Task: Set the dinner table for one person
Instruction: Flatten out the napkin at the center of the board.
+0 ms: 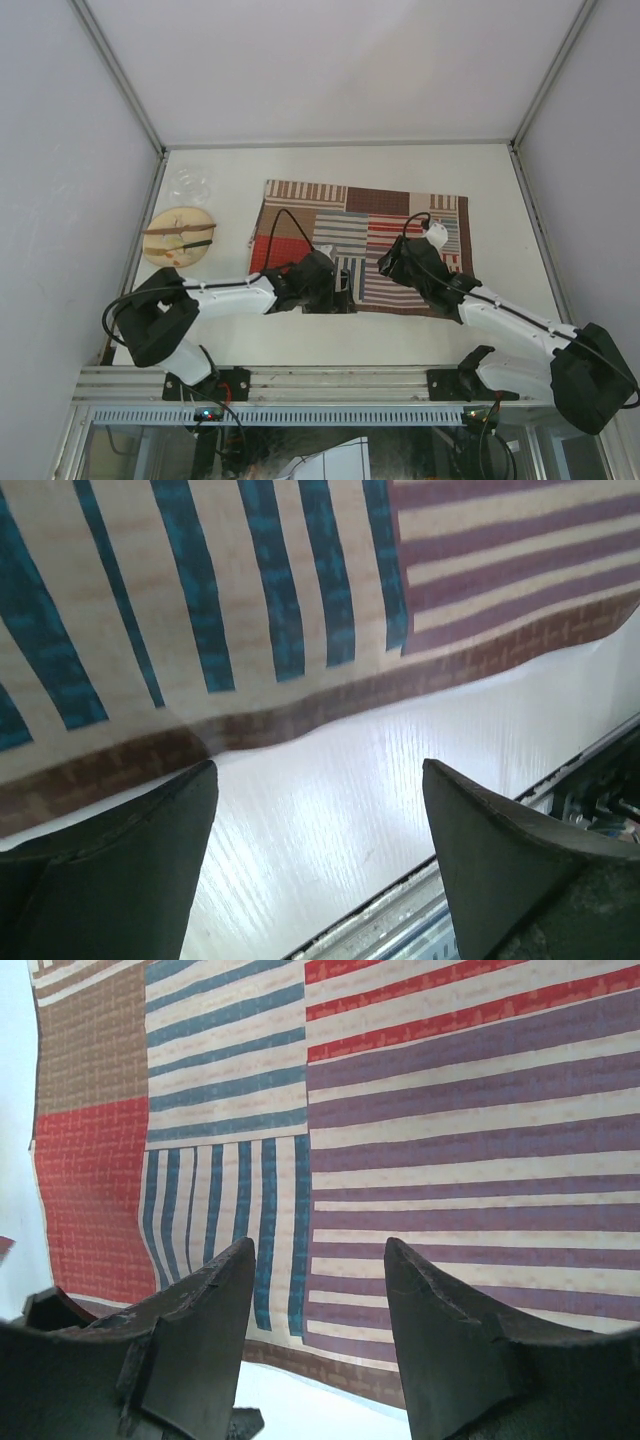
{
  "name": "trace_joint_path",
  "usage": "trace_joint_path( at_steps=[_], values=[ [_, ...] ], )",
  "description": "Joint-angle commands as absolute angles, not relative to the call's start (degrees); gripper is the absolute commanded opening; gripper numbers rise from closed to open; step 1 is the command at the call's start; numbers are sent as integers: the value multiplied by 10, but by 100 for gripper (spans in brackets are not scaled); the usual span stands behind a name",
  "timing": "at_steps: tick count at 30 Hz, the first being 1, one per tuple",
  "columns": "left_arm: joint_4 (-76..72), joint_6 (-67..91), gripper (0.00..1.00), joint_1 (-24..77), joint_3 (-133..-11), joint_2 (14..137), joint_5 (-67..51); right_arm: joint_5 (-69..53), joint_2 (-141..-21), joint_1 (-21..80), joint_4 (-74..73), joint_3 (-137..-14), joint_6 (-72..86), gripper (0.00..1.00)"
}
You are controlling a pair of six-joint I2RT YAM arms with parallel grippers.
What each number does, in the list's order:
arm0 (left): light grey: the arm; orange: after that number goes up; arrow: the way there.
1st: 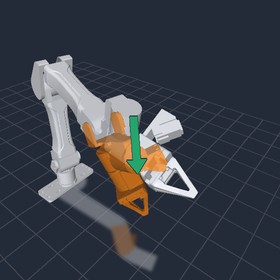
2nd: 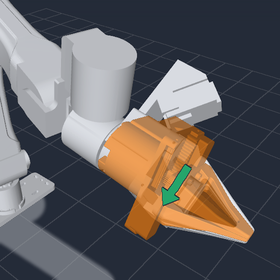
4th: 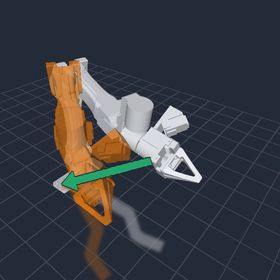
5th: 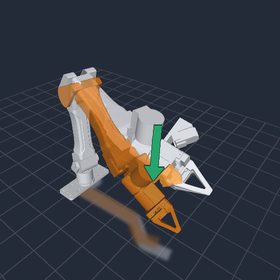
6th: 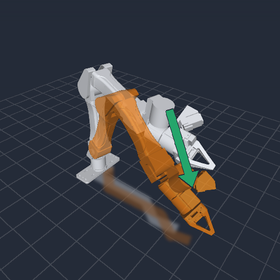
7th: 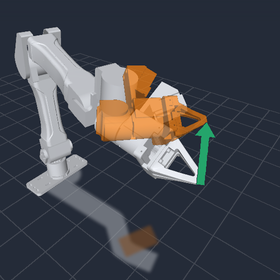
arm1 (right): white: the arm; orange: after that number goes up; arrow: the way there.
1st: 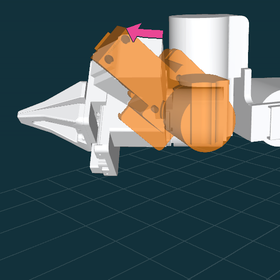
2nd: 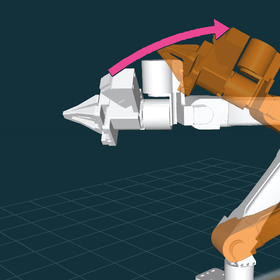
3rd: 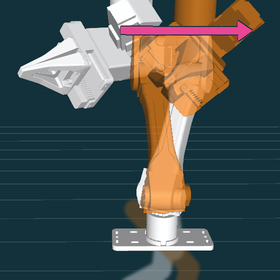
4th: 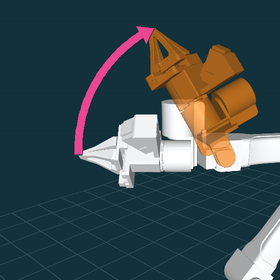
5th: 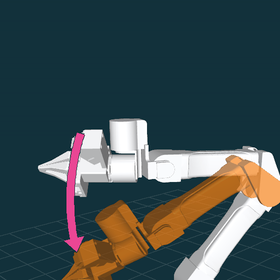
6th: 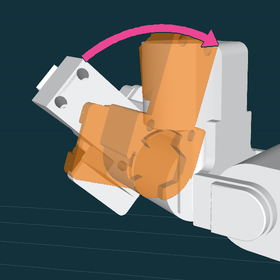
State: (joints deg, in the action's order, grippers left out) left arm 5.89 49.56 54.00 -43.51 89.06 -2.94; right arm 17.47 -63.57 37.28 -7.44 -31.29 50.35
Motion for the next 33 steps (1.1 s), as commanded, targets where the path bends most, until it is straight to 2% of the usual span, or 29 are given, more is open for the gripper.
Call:
trace_joint_path(
  at_steps=[1, 5, 10, 17, 26, 33],
  values=[
    [166, 517, 88, 556, -429, 888, -49, 193, -609, 365, -64, -304, 508, 55],
    [233, 487, 88, 556, -463, 849, 26, 196, -588, 359, -71, -290, 518, 55],
    [334, 438, 89, 553, -528, 817, 183, 195, -555, 376, -98, -276, 542, 54],
    [363, 403, 91, 536, -586, 802, 365, 214, -508, 440, -154, -257, 590, 54],
    [324, 355, 92, 518, -587, 715, 478, 319, -453, 604, -225, -184, 801, 52],
    [326, 343, 93, 517, -581, 671, 477, 351, -509, 683, -255, -192, 871, 52]
  ],
)
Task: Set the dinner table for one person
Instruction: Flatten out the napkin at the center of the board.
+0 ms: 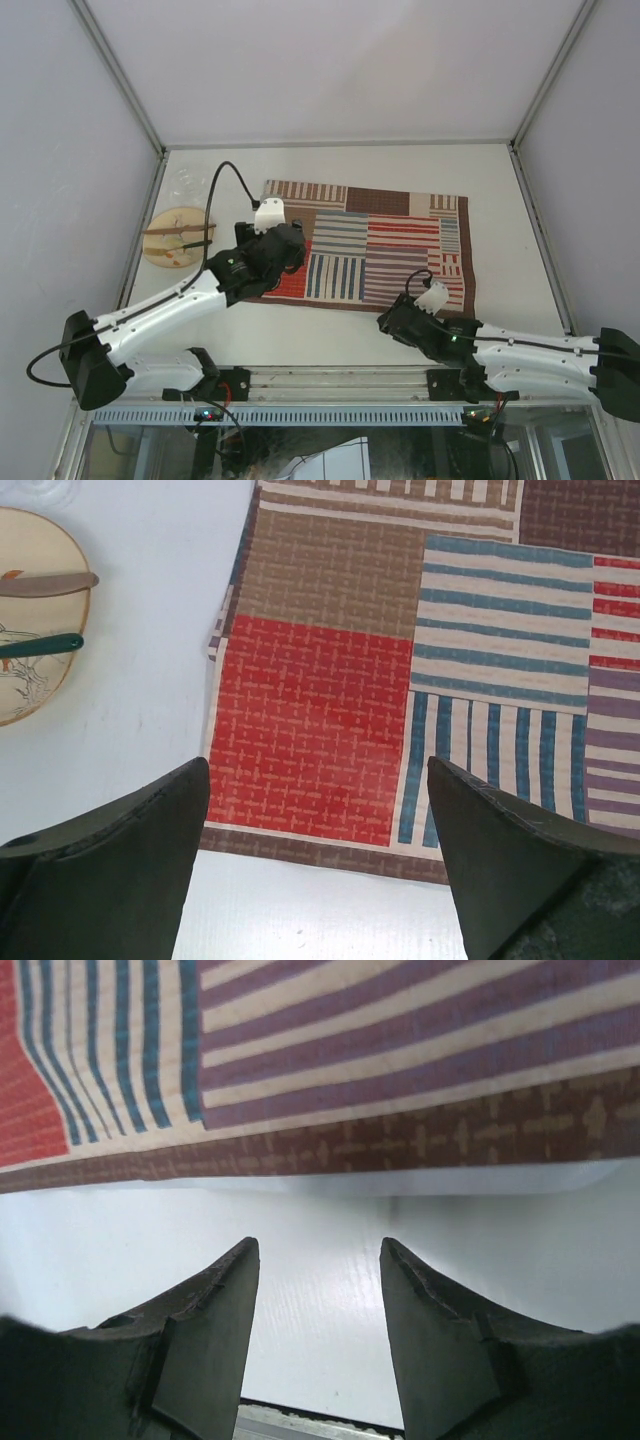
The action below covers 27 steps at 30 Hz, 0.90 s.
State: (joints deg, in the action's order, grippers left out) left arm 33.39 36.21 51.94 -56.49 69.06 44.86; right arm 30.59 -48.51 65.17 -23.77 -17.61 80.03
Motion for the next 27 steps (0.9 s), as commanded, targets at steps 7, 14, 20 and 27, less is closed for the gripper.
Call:
trace_joint_path(
  at_steps=[7, 14, 20, 27],
  values=[
    [335, 344, 93, 517, -573, 623, 475, 381, -559, 708, -250, -195, 900, 52],
    [332, 340, 93, 517, -559, 582, 482, 438, -579, 718, -240, -195, 906, 52],
    [323, 342, 93, 518, -546, 574, 483, 477, -603, 721, -232, -196, 922, 51],
    [311, 342, 93, 523, -538, 579, 481, 573, -633, 737, -252, -202, 957, 51]
  ],
)
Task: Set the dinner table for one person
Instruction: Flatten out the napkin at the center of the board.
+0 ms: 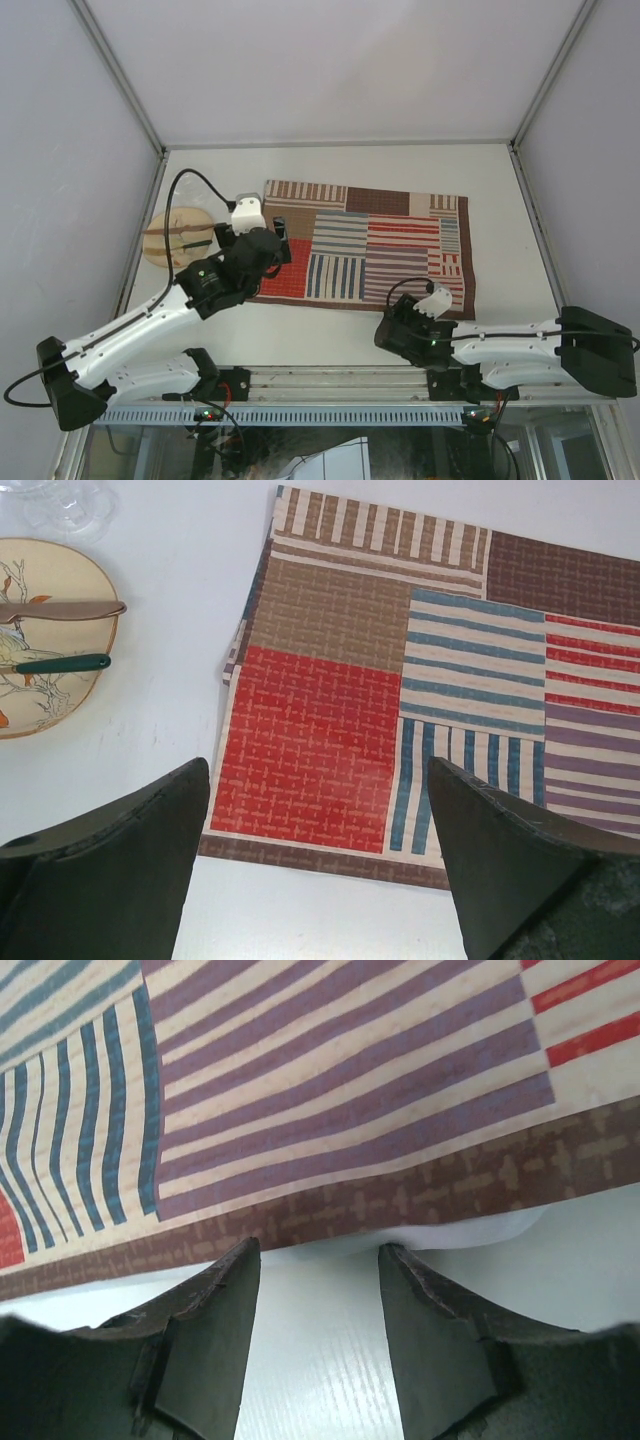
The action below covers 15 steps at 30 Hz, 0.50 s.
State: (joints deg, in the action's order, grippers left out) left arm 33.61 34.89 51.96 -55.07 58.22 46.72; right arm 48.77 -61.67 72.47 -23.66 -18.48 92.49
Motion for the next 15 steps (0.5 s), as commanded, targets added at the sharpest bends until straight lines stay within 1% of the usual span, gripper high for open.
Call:
trace_joint_path(
  at_steps=[1, 4, 8, 15],
  values=[
    [309, 342, 93, 524, -537, 580, 479, 590, -640, 741, -250, -202, 963, 51],
    [302, 343, 93, 526, -535, 589, 475, 632, -670, 748, -235, -203, 976, 50],
    [296, 342, 93, 532, -540, 604, 472, 657, -706, 751, -220, -223, 956, 50],
    [290, 348, 93, 540, -539, 622, 464, 695, -705, 752, -212, -236, 920, 50]
  ],
)
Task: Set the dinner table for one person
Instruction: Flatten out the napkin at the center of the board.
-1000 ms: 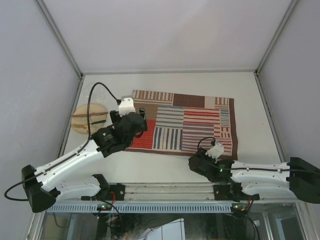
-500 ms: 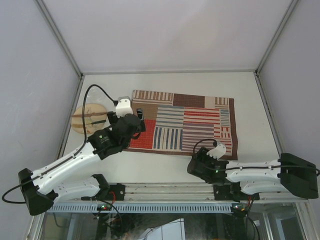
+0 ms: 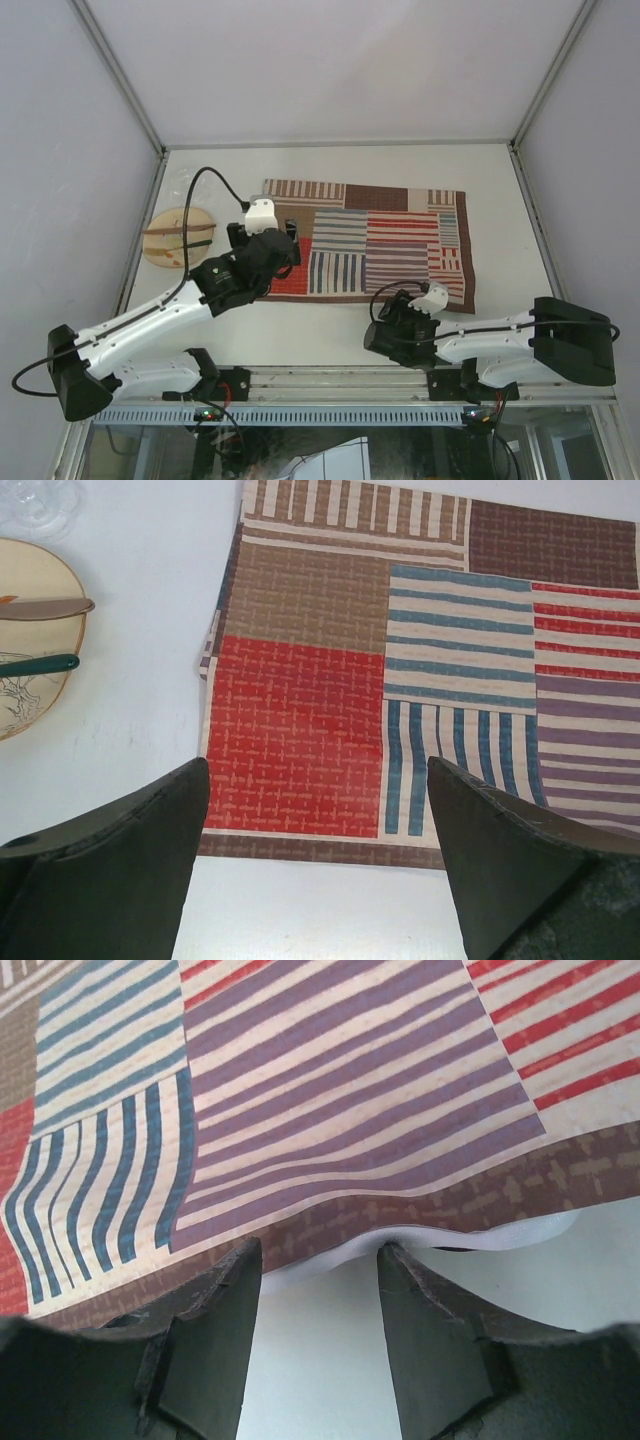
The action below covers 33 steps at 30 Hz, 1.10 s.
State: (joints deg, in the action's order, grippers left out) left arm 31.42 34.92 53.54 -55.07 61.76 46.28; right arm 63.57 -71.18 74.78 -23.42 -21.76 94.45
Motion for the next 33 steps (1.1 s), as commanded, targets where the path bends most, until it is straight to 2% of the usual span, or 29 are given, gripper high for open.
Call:
trace_joint_path(
  at_steps=[1, 13, 17, 21, 25, 33],
  values=[
    [287, 348, 93, 540, -536, 625, 461, 699, -707, 748, -203, -236, 908, 50],
    [284, 344, 93, 545, -532, 634, 456, 684, -731, 679, -17, -236, 733, 47],
    [283, 340, 93, 545, -533, 639, 458, 627, -718, 616, 130, -214, 590, 46],
    [282, 335, 93, 545, -536, 648, 457, 579, -720, 569, 226, -212, 520, 45],
    [277, 332, 93, 545, -534, 652, 455, 557, -727, 555, 243, -226, 501, 45],
    [274, 334, 93, 545, -522, 649, 448, 542, -731, 577, 190, -227, 560, 45]
  ],
)
